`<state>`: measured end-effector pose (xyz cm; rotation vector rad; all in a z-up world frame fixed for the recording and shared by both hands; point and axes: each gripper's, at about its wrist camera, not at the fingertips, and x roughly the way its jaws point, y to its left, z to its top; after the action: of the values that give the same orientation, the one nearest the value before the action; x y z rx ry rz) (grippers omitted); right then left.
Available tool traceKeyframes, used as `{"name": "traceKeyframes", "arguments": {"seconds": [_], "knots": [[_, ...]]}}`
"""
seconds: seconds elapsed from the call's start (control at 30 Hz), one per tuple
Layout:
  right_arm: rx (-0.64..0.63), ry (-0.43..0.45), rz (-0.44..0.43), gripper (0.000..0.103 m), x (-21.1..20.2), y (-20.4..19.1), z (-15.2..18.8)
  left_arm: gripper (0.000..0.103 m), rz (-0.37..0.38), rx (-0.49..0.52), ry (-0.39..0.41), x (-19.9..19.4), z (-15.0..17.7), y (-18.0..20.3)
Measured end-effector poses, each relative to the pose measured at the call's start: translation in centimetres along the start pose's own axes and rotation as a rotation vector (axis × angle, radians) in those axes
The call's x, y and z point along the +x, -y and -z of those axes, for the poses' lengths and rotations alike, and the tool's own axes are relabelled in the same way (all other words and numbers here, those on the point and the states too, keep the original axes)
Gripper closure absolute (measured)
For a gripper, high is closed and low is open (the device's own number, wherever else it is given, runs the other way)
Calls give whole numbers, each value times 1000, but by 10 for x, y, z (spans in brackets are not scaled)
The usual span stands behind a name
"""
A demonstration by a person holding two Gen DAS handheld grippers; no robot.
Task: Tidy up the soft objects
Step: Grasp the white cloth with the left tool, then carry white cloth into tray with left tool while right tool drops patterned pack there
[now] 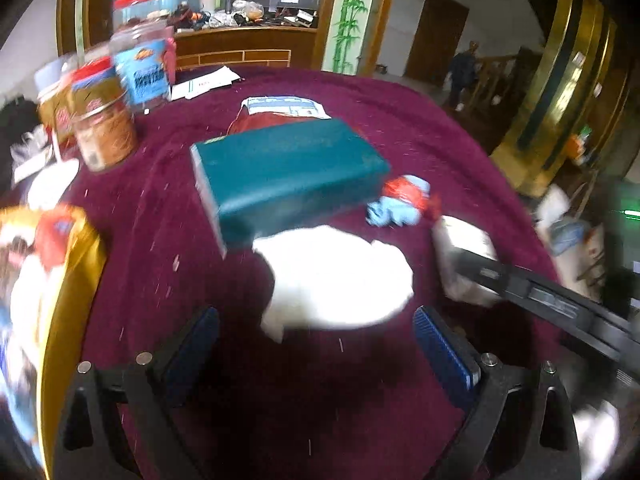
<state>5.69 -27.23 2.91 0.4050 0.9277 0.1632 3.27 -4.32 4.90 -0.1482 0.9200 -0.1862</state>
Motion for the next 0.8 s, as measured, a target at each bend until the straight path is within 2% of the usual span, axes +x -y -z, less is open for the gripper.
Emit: {"name": "traceKeyframes", "arguments": {"seconds": [0.17,0.23,0.27,0.3,0.37,0.47,0.6,0.67,0.73,0.8], "knots": [[77,28,-38,52,-11,16,-8,5,-98,65,17,45,-20,22],[86,42,-49,52,-14,18,-9,13,-97,114,-30,64,-20,31],[86,49,-52,52,-16,17,-10,31,-92,126,-67,72,-18,32],[83,54,-52,52,-17,17,-10,53,-89,131,-74,74,-15,32],[70,60,-56,52,-18,14,-10,77,-55,144,-47,63,-12,33],[41,72,-50,52,-18,8,-8,77,58,99,-88,40,-7,23],[-6,86,-26,52,-17,1,-3,77,138,73,-27,-25,13,0],[-24,91,-15,52,-16,-3,1,77,187,27,11,-67,26,-26],[-42,97,-6,52,-16,-7,4,77,198,-38,60,-110,39,-59],[-68,107,2,52,-18,-14,9,76,161,-107,107,-147,53,-107]]}}
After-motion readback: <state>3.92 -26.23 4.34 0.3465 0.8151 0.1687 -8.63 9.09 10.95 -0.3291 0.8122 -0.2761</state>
